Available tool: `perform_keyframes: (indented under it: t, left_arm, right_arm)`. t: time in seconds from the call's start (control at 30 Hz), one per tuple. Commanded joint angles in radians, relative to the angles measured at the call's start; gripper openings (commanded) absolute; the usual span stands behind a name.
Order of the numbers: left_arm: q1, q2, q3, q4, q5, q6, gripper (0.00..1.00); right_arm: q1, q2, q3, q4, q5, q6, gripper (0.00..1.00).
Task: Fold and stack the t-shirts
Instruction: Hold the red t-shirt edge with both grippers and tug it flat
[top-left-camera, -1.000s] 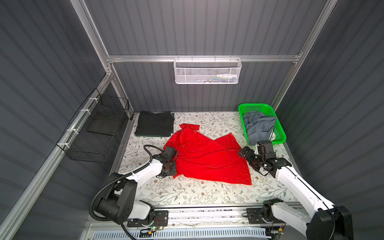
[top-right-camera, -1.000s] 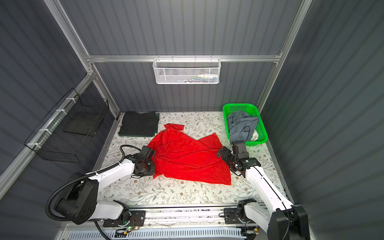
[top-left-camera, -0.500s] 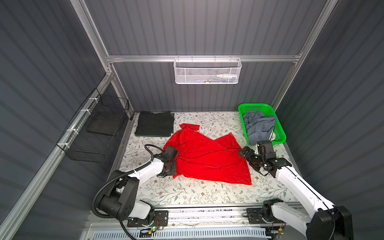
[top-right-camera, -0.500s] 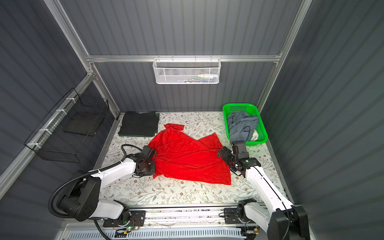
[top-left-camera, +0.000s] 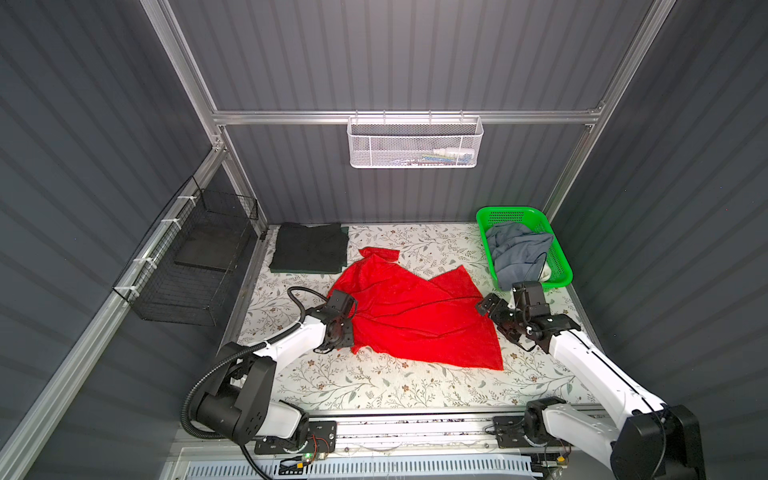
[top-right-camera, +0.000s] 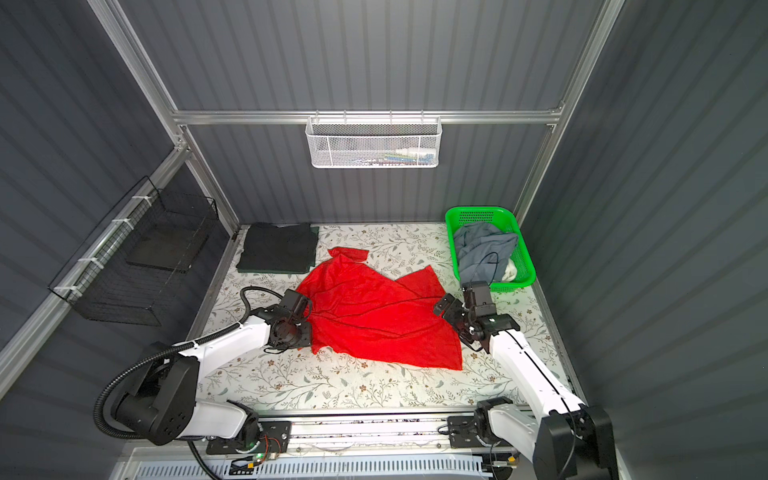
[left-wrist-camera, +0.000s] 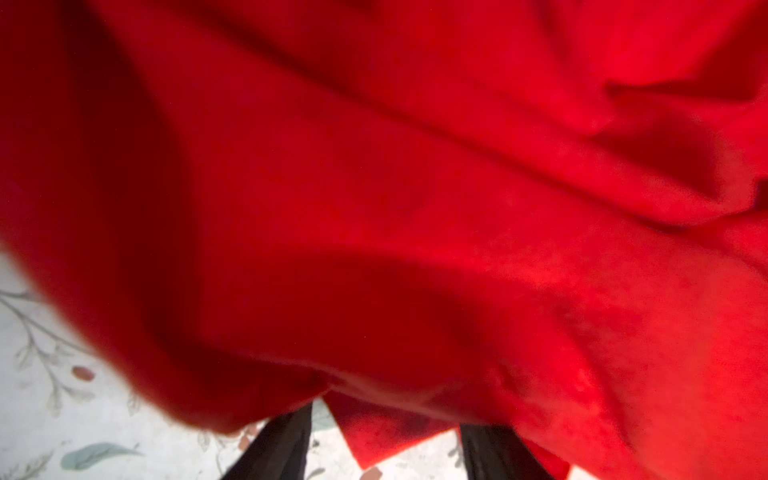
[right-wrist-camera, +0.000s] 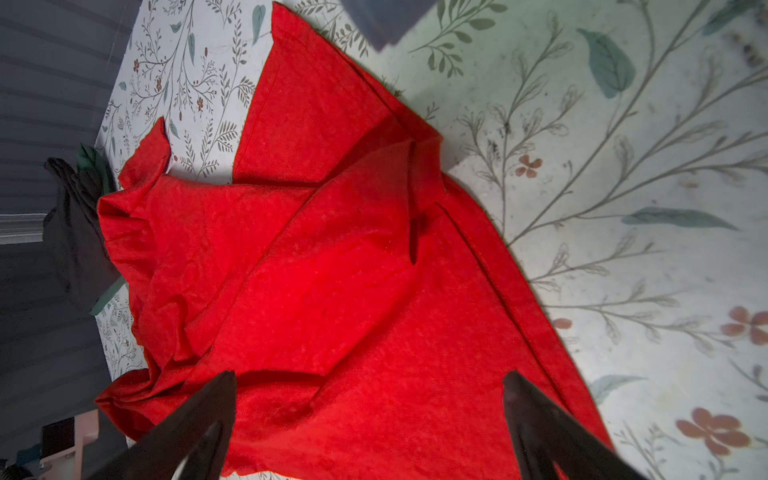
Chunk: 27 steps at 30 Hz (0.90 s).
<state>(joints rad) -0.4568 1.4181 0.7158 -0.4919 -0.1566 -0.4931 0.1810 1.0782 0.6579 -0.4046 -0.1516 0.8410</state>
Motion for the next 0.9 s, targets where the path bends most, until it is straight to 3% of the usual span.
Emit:
perform_keyframes:
  t: [0.0, 0.2, 0.37, 0.5, 0.63, 0.87]
  left_arm:
    - [-0.002, 0.019, -0.013, 0.016, 0.015, 0.011, 0.60]
    - [-0.001, 0.083, -0.020, 0.048, 0.042, 0.009, 0.51]
    - [-0.002, 0.093, -0.016, 0.038, 0.045, 0.005, 0.29]
    - [-0.002, 0.021, -0.003, -0.033, 0.053, -0.002, 0.10]
    - [-0.002, -0.110, 0.027, -0.138, 0.061, -0.009, 0.04]
    - [-0.002, -0.283, 0.088, -0.311, 0.069, -0.038, 0.03]
  right_arm:
    - [-0.005, 0.000, -0.011, 0.005, 0.004, -0.010, 0.99]
    - [-0.006, -0.003, -0.014, 0.001, 0.007, -0.011, 0.99]
    - [-0.008, -0.008, -0.014, -0.004, 0.009, -0.012, 0.99]
    - [0.001, -0.022, 0.020, -0.079, 0.061, -0.038, 0.99]
    - [0.047, -0.035, 0.094, -0.166, 0.154, -0.097, 0.99]
    - [0.122, 0.033, 0.204, -0.222, 0.186, -0.154, 0.99]
